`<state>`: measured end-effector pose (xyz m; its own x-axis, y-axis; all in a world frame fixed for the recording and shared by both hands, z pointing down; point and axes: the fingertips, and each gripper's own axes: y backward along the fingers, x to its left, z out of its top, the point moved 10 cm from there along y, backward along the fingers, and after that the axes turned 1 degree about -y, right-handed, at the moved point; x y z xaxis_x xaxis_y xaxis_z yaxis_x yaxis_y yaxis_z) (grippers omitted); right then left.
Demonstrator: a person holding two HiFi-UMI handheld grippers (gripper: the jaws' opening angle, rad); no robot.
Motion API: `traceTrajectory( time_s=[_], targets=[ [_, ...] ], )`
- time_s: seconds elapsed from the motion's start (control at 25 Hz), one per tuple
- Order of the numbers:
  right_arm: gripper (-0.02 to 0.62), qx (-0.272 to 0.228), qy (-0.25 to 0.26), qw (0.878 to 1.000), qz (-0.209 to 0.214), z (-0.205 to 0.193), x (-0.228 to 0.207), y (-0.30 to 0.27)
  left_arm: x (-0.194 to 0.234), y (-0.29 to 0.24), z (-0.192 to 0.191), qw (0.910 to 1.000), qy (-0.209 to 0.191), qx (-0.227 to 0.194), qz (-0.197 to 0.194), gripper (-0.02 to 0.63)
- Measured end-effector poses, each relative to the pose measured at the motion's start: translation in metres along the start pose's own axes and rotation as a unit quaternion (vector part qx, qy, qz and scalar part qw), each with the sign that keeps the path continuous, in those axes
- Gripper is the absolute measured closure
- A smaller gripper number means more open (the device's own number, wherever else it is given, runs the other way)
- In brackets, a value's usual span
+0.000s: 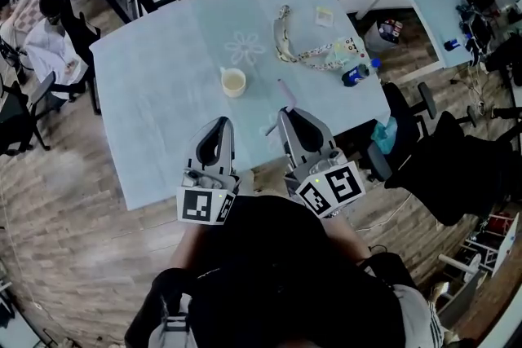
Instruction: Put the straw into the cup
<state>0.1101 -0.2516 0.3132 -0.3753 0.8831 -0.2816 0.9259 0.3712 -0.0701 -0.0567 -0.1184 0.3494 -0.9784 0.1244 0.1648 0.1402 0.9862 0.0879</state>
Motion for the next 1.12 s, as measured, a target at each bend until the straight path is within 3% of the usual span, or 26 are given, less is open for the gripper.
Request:
traceTrajectory(
  time_s=[0.4, 0.72, 1.12],
  targets=[
    [0.563, 0.013, 0.017, 1.0, 0.014, 0.007, -0.019, -0.079, 0.053, -0.042, 0.0, 0.9997, 0.001, -0.002, 0.024, 0.589],
    [0.563, 0.029, 0.036, 0.998, 0.036, 0.007, -0.022, -0.121, 0.069, -0.054, -0.008, 0.9987, 0.007, 0.001, 0.05, 0.589],
    [0.563, 0.062, 0.02, 0.996, 0.068, -0.01, -0.052, -0.167, 0.075, -0.068, -0.026, 0.995, 0.001, 0.022, 0.097, 0.589]
  ],
)
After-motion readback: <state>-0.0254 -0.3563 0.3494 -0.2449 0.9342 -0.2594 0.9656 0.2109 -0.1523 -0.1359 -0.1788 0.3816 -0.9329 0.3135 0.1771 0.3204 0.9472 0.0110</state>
